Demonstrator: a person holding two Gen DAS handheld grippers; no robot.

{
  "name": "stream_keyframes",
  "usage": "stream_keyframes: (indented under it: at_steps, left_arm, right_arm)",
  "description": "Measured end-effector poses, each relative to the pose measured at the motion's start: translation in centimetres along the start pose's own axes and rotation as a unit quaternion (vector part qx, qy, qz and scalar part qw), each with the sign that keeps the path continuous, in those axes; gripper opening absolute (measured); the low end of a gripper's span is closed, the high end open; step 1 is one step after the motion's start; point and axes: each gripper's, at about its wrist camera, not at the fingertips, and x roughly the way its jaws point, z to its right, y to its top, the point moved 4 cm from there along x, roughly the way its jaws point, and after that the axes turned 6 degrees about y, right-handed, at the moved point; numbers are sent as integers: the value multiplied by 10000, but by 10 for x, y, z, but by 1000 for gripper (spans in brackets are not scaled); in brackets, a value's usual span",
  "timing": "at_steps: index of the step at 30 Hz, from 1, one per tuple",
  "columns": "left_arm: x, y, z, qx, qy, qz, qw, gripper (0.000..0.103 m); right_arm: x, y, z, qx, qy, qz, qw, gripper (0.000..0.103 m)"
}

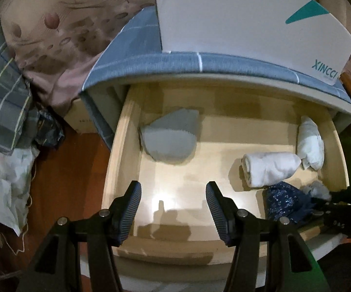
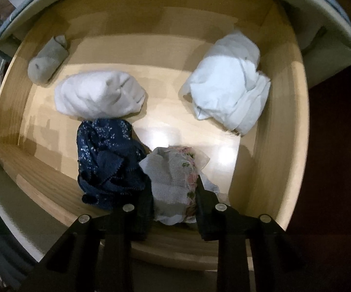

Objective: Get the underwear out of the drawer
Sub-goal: 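Move the left tool back over the open drawer, then carry the floral underwear into the shoe box and open the right tool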

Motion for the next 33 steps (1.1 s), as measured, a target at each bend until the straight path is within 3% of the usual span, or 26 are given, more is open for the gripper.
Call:
stream_keyframes:
  at_steps: [12,19,26,33]
  left_arm:
    - [0,-4,-22,-610,160,192,9978,57]
    - [2,-5,-30,-823,114,139,9964,56]
    - [0,-6,-32,-853,73,184,9962,56]
    - [0,-7,-34,-895,56,200,9958,56]
  right_arm:
    - [-57,-6,-9,-108,20,1375,9904,25]
    - [-80,3,-10,36,266,1757,9841,25]
    - [-138,22,-14,-82,310,2227,9744,25]
    - [-219,57,-28,-307,283,2917,9556,25]
